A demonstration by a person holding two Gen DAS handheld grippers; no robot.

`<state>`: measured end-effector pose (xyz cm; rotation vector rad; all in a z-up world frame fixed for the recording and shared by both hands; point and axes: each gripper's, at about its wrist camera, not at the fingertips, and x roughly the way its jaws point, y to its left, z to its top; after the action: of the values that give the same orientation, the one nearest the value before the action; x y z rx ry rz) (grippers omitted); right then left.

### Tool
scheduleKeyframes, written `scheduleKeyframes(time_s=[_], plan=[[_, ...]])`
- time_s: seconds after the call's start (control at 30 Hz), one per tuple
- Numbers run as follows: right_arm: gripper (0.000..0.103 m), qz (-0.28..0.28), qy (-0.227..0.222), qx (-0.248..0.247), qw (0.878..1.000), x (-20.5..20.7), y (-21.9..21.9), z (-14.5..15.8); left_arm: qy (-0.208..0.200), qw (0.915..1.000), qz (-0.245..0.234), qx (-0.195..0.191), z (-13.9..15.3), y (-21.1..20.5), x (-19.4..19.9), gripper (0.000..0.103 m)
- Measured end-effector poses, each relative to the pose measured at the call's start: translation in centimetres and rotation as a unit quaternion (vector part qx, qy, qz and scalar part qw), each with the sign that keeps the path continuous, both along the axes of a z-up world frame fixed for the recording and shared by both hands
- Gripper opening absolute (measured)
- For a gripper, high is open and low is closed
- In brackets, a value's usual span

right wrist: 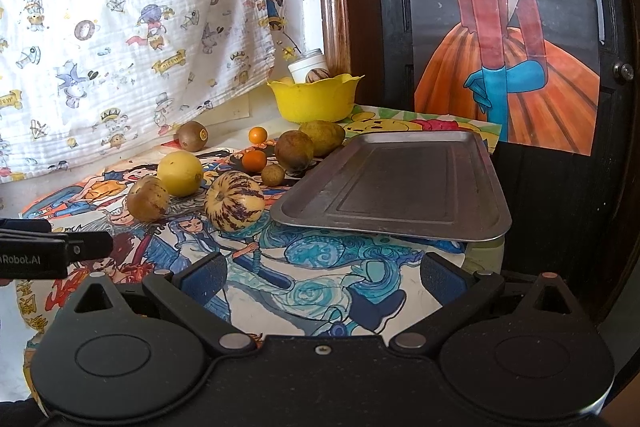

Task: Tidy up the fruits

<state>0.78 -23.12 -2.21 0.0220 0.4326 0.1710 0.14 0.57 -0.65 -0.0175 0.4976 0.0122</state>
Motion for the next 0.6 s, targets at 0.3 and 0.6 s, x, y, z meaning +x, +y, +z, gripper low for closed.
scheduleKeyframes(time_s=[0.3, 0.6], plan=[[0.103, 0.091, -0.010, -0.039, 0.995, 1.4, -0.9, 2.3, -0.001, 0.9998, 0.017, -0.011, 1.7, 2.2, 1.6, 0.103], [0.103, 0.194, -0.062, -0.115, 0.972, 4.2, 0.7, 5.3, -0.003, 0.9996, -0.003, -0.026, 4.1, 3.6, 4.9, 0.103]])
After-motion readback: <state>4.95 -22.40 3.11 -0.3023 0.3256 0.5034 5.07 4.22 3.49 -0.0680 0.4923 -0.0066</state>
